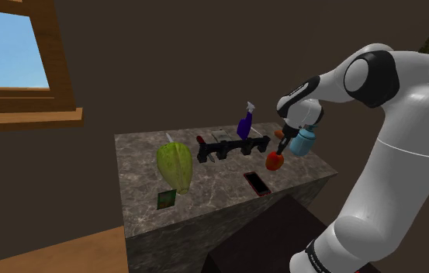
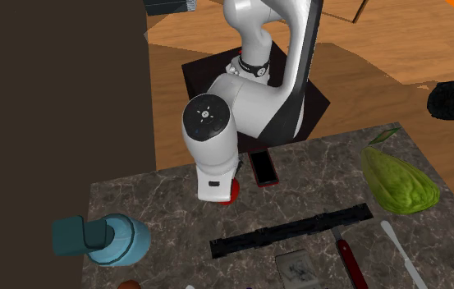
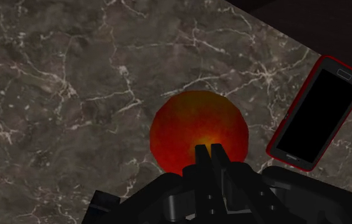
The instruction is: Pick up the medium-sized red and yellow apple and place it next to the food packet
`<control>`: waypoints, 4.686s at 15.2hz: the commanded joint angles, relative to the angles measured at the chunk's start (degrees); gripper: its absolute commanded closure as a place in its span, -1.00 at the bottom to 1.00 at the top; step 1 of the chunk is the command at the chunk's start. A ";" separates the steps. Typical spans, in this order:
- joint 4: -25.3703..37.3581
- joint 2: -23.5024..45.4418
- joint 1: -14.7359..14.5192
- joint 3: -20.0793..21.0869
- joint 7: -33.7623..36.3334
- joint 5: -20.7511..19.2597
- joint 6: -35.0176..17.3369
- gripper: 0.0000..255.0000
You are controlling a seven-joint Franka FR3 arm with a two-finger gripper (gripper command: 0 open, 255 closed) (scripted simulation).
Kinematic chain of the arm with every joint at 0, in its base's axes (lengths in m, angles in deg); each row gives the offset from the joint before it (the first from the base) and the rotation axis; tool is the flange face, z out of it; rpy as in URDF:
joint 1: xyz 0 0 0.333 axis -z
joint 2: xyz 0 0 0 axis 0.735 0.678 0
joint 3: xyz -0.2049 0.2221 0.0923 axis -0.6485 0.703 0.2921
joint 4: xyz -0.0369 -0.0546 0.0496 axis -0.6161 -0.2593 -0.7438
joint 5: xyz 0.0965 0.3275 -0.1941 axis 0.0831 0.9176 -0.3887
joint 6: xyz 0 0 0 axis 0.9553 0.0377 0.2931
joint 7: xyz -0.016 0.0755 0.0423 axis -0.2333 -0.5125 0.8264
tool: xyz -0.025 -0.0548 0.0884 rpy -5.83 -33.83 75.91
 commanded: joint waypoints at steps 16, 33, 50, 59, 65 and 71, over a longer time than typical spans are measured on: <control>2.94 -9.04 -2.00 -2.41 6.13 -8.29 9.78 1.00; 9.91 -16.02 -2.63 -2.38 10.49 -13.67 22.07 1.00; 2.71 -25.58 -10.44 9.35 31.74 -16.65 22.45 1.00; 2.73 -24.77 -16.00 17.04 43.87 -14.44 21.26 1.00; 5.68 -21.66 -19.78 21.62 51.30 -12.66 20.76 1.00; 10.98 -16.78 -23.40 25.68 58.31 -11.25 20.77 1.00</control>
